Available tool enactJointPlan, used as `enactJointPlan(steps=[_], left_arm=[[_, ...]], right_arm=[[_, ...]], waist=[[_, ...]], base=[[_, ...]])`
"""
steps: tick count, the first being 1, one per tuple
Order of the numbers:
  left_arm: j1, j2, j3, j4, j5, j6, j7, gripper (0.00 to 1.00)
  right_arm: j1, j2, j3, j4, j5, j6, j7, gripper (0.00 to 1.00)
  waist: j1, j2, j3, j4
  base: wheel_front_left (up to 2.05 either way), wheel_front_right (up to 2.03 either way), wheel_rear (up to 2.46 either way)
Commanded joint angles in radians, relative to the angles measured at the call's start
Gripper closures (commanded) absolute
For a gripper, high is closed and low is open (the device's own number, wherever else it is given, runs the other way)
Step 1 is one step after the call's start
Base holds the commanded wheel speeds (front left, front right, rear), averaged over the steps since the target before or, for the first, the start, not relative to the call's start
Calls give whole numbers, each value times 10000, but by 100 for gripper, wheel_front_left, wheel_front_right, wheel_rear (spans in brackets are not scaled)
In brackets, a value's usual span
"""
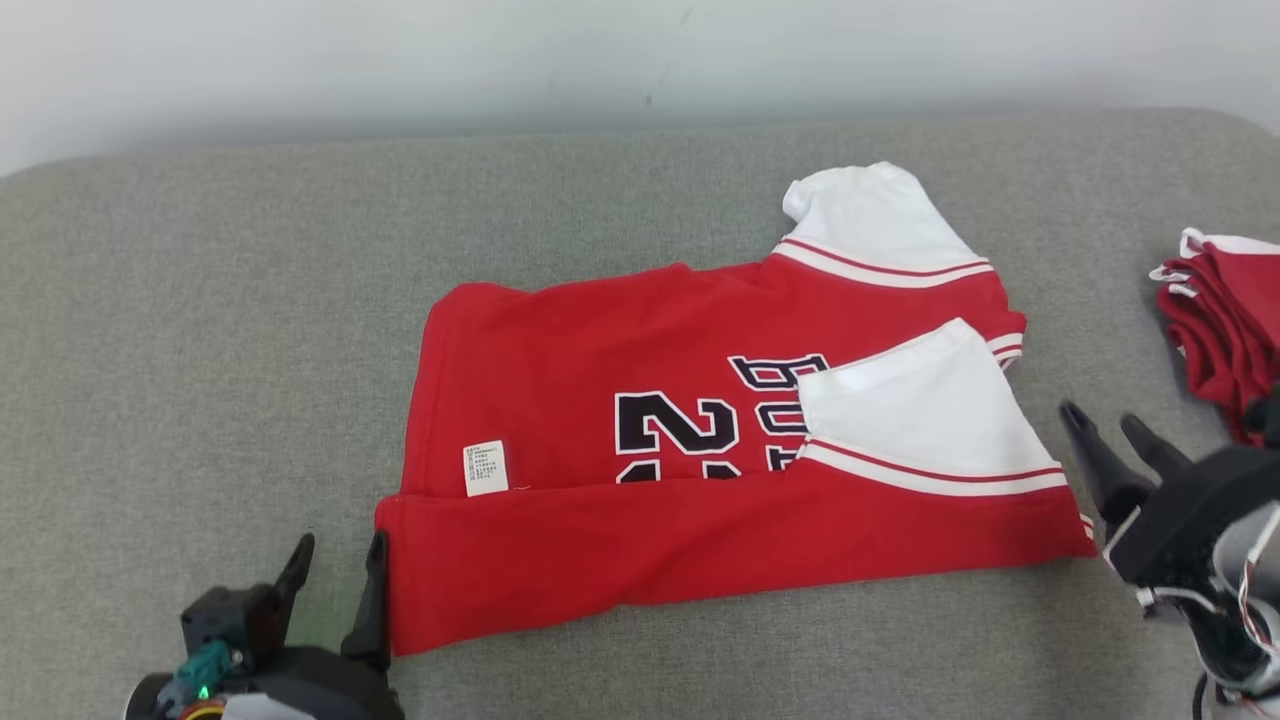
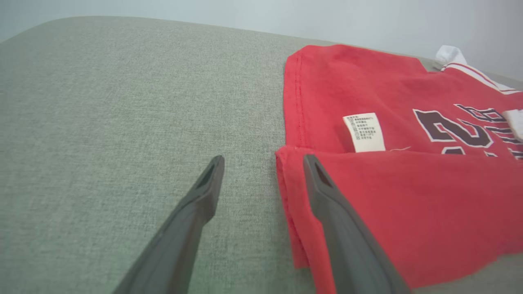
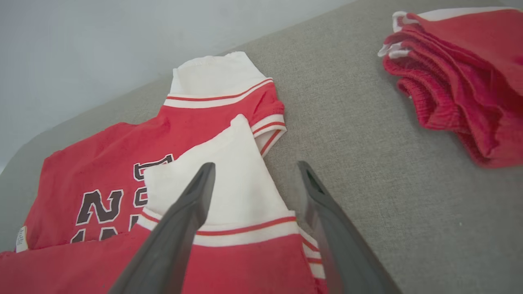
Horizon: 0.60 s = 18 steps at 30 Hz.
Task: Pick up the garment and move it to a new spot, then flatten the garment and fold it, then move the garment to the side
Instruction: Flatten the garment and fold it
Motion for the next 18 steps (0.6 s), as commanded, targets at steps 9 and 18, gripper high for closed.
enactJointPlan(steps=[9,18], left_arm=[[844,93,-399,-640,351,432,223,0],[83,-204,-829,-52,459,309,868,0]], right_arm=[[1202,1066,-956,-670,-1002,-24,810,0],[800,1530,-1432,-93,-2128,-26,1058,0]], waist=[[1,-1,-59,-78],[1,-1,293,-68]], base=[[0,0,0],[0,0,0]])
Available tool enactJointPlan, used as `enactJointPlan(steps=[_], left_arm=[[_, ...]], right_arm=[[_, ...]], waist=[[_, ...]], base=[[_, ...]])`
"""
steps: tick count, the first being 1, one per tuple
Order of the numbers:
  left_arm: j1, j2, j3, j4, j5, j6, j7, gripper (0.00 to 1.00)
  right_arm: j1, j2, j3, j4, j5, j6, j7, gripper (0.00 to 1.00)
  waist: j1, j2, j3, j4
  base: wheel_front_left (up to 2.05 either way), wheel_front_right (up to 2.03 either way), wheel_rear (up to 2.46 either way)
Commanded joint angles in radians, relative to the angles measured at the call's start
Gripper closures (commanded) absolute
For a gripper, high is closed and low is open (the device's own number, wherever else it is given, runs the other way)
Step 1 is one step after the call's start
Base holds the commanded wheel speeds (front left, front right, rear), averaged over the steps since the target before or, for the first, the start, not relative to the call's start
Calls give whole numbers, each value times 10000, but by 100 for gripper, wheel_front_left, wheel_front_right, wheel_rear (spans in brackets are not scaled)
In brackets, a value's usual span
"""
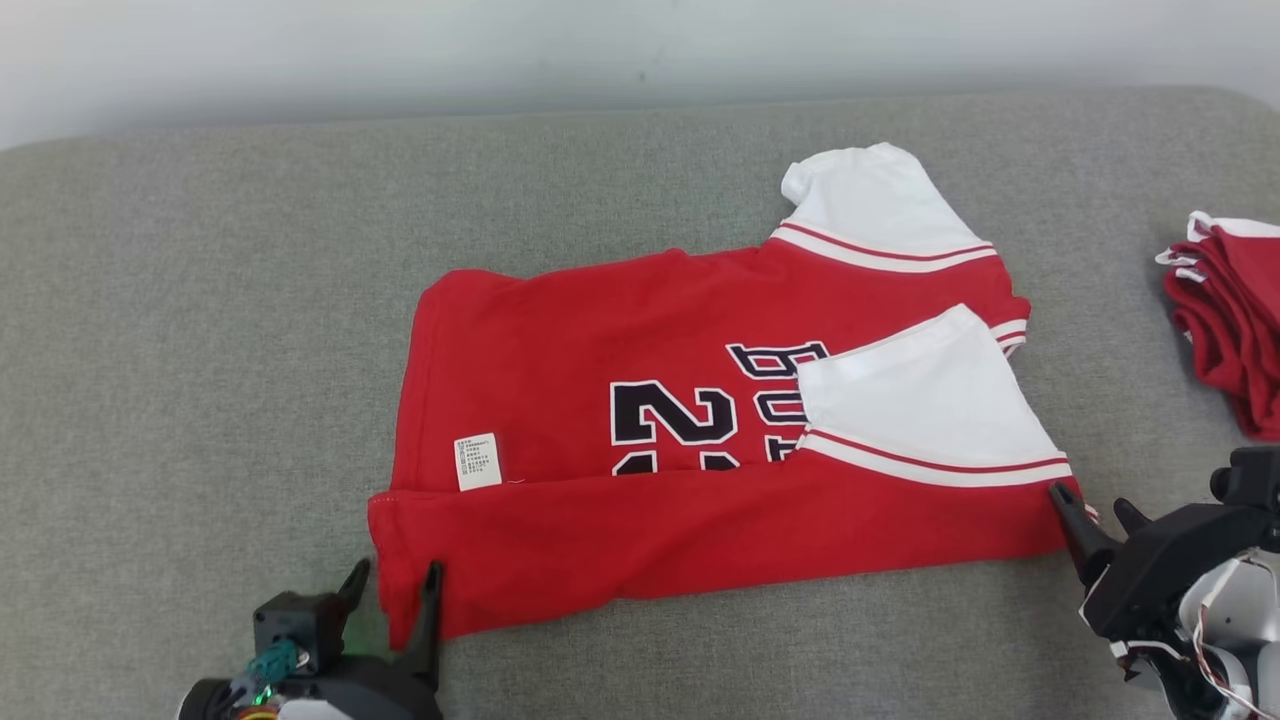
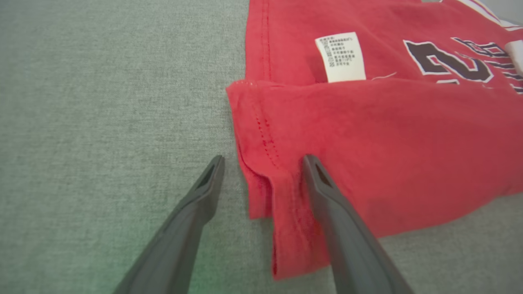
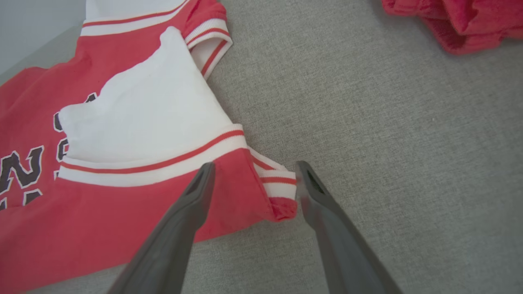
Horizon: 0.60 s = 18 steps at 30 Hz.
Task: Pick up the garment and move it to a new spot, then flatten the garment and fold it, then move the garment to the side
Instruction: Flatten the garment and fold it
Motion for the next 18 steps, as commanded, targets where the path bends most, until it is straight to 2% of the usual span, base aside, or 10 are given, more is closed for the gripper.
enactJointPlan(steps=[1,7,13,14,15,16,17,18], left_arm=[[-130,-63,-31,74,135,-15,38,0],[-482,-224,-270,463,140,9,556,0],[-307,-391,-647,581,-78,-173,1229,0],[-240,-409,-707,587,-106,-208,1340,2],[-186,-418,-758,582,-144,-254,1426,51],[-149,-416,-783,574,-160,-262,1444,70],[-110,-416,-800,570,-186,-301,1484,100],[-75,-413,-826,576,-210,-326,1512,100]], right_arm=[[-91,44,-50,56,-112,-28,29,0],[-498,97,-109,685,-813,-28,148,0],[-735,40,-334,1273,-1406,-28,183,0],[-738,72,-341,1358,-1365,-28,216,0],[-741,110,-335,1438,-1287,-28,233,0],[-745,137,-325,1512,-1245,-28,246,0],[-741,155,-305,1568,-1232,-26,232,61],[-732,172,-265,1613,-1195,-28,211,100]], waist=[[1,1,64,14],[1,1,265,40],[1,1,362,92],[1,1,360,103],[1,1,354,113],[1,1,345,120],[1,1,332,123],[1,1,306,125]], base=[[0,0,0],[0,0,0],[0,0,0],[0,0,0],[0,0,0],[0,0,0],[0,0,0],[0,0,0]])
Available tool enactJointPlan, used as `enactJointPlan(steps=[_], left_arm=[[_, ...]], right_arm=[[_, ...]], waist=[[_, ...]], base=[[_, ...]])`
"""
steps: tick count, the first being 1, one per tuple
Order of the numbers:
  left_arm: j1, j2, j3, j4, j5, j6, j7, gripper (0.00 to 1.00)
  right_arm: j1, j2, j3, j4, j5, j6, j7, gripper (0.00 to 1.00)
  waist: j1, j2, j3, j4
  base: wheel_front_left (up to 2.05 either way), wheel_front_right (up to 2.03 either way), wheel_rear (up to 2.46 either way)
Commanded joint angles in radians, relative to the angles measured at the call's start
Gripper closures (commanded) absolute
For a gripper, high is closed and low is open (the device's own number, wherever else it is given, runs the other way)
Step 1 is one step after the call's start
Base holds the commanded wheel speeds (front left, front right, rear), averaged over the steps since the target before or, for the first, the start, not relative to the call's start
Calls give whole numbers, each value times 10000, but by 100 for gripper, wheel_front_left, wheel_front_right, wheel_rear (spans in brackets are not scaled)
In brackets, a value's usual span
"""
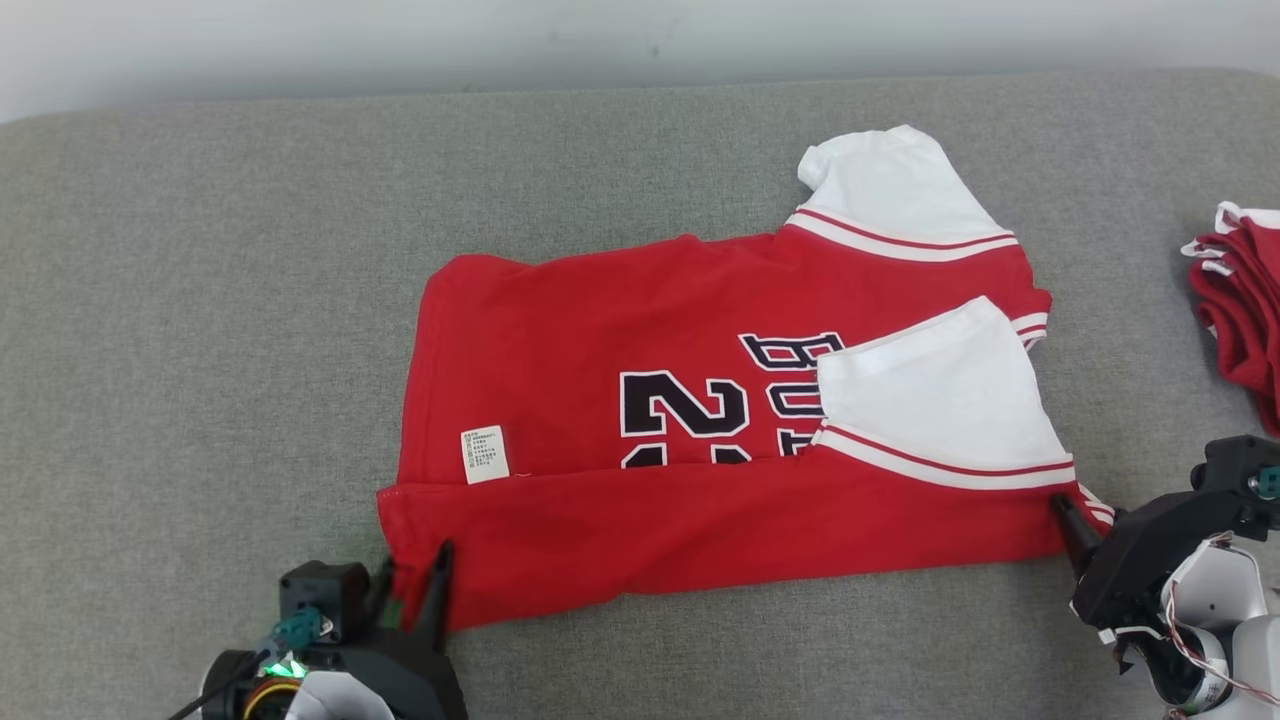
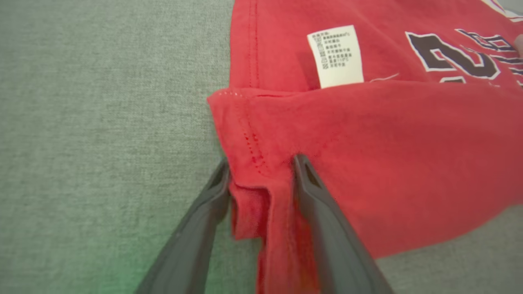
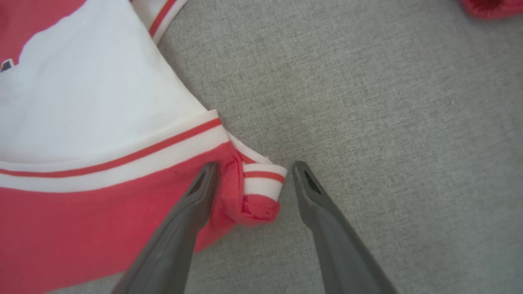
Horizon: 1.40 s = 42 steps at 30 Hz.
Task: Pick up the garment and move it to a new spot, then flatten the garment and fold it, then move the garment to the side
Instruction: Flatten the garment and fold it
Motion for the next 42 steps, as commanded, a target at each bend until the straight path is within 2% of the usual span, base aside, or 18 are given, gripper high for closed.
enactJointPlan(steps=[1,6,18,24,31,32,33,34,42], left_arm=[[547,-204,-388,240,-103,-157,409,100],[677,-66,-407,101,-189,-192,481,100],[1433,653,-240,-930,-396,104,572,100],[1883,873,-287,-1353,-442,308,746,100],[2434,886,-337,-1566,-572,593,891,100],[2474,861,-358,-1588,-584,631,897,98],[2489,850,-363,-1612,-590,643,885,38],[2512,841,-351,-1632,-601,645,849,0],[2580,1035,-56,-1961,-702,881,666,0]], right_arm=[[81,107,81,188,84,-28,13,100],[299,105,54,-126,605,-28,-208,100],[2320,171,-408,-2478,1315,-30,524,100],[2853,263,-451,-2820,1390,-30,652,100],[3202,298,-394,-2366,1474,-30,390,100],[3243,299,-381,-2311,1505,-30,354,100],[3262,302,-364,-2274,1510,-30,299,50],[3236,301,-371,-2224,1505,-30,229,0],[2842,310,-392,-2539,1288,-28,-125,0]], waist=[[1,2,-58,3],[1,2,-344,-5],[1,2,-1071,-243],[1,2,-1103,-374],[1,2,-1111,-415],[1,2,-1125,-415],[1,2,-1141,-412],[1,2,-1157,-409],[1,2,-1340,-413]], base=[[0,0,0],[0,0,0],[0,0,0],[0,0,0],[0,0,0],[0,0,0],[0,0,0],[0,0,0],[0,0,0]])
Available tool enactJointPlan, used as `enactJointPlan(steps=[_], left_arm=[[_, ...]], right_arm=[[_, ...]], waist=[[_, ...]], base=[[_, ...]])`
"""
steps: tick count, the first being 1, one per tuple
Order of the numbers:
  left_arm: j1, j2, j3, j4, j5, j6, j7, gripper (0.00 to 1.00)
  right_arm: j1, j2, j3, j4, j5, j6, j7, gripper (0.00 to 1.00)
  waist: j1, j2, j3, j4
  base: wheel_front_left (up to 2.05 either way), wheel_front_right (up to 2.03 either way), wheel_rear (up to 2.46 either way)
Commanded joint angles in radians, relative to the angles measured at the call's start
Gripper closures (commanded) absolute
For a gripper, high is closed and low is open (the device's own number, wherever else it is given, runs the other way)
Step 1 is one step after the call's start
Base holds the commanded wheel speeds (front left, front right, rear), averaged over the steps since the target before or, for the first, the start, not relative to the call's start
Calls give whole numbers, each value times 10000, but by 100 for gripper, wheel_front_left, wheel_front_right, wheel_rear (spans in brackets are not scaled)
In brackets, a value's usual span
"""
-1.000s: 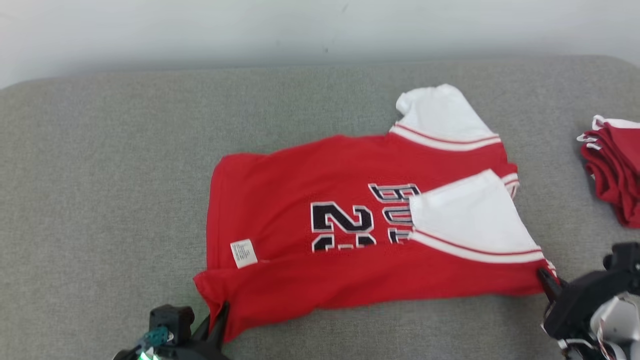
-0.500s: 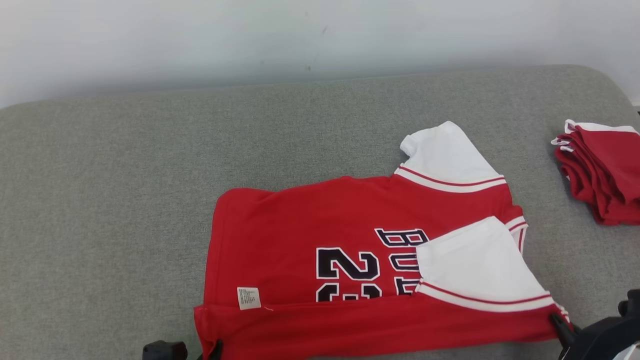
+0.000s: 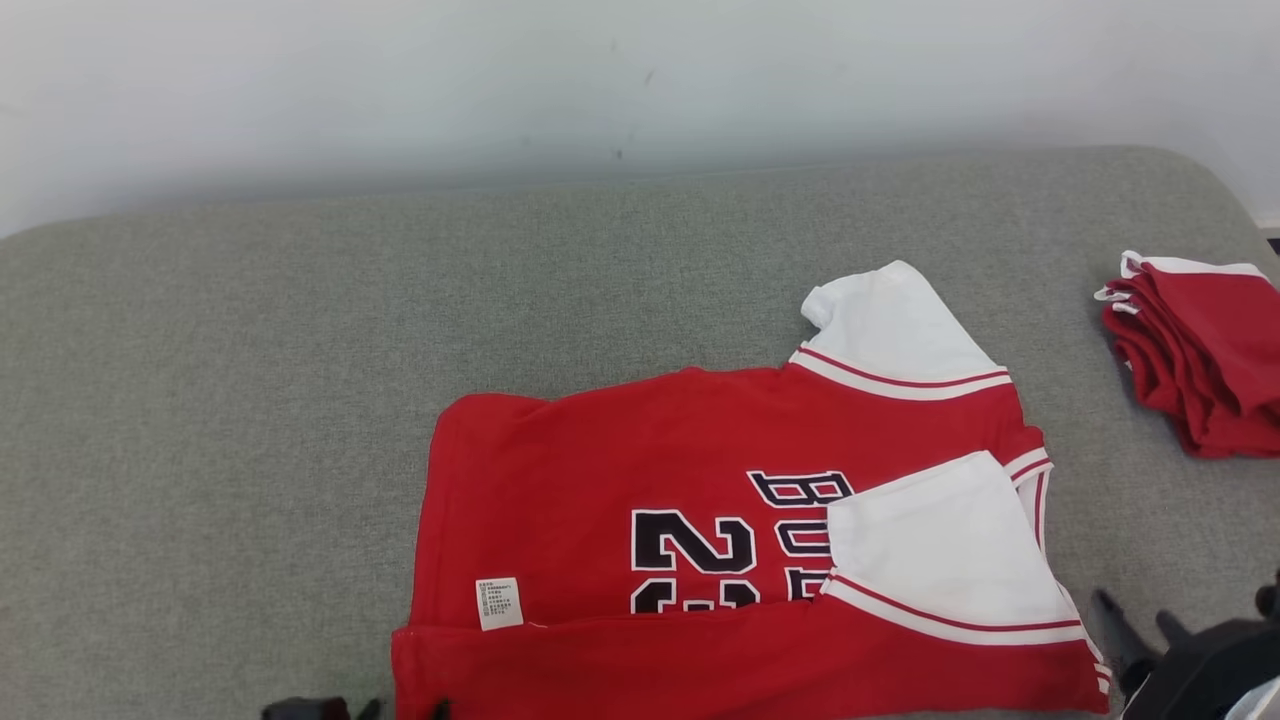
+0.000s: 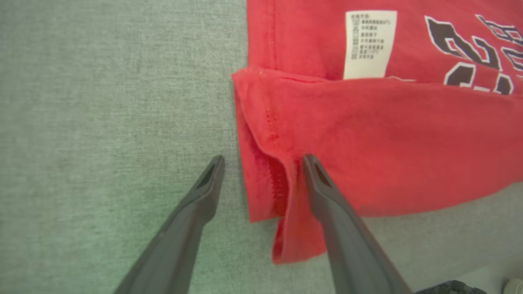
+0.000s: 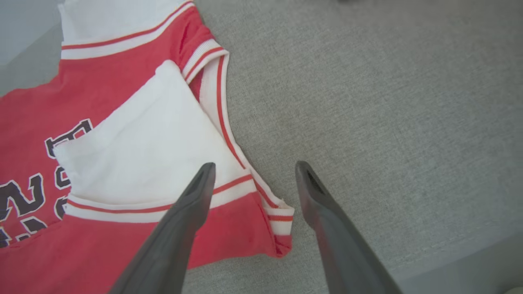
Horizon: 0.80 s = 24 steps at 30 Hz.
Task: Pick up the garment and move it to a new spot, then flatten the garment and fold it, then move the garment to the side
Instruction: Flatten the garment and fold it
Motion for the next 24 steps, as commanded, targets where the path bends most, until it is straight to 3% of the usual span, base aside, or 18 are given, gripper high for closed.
enactJointPlan(steps=[1,5,13,24], left_arm=[[118,158,92,-108,-5,58,-55,0],[43,436,316,-532,-15,235,-33,0],[-1038,1005,563,-1169,194,315,616,0],[-3521,950,636,-771,347,-118,1628,0]], right_arm=[[-177,-10,-43,-211,-66,-28,-54,0],[-460,-55,-5,-801,-269,-28,118,0],[-1783,-905,442,-1192,-462,-28,727,0],[-4545,-1080,1759,107,-667,-28,691,0]], waist=[[0,-1,-25,-8],[0,-1,-32,-1],[0,-1,352,-11],[0,-1,1038,-261]], base=[[0,0,0],[0,0,0],[0,0,0],[0,0,0]])
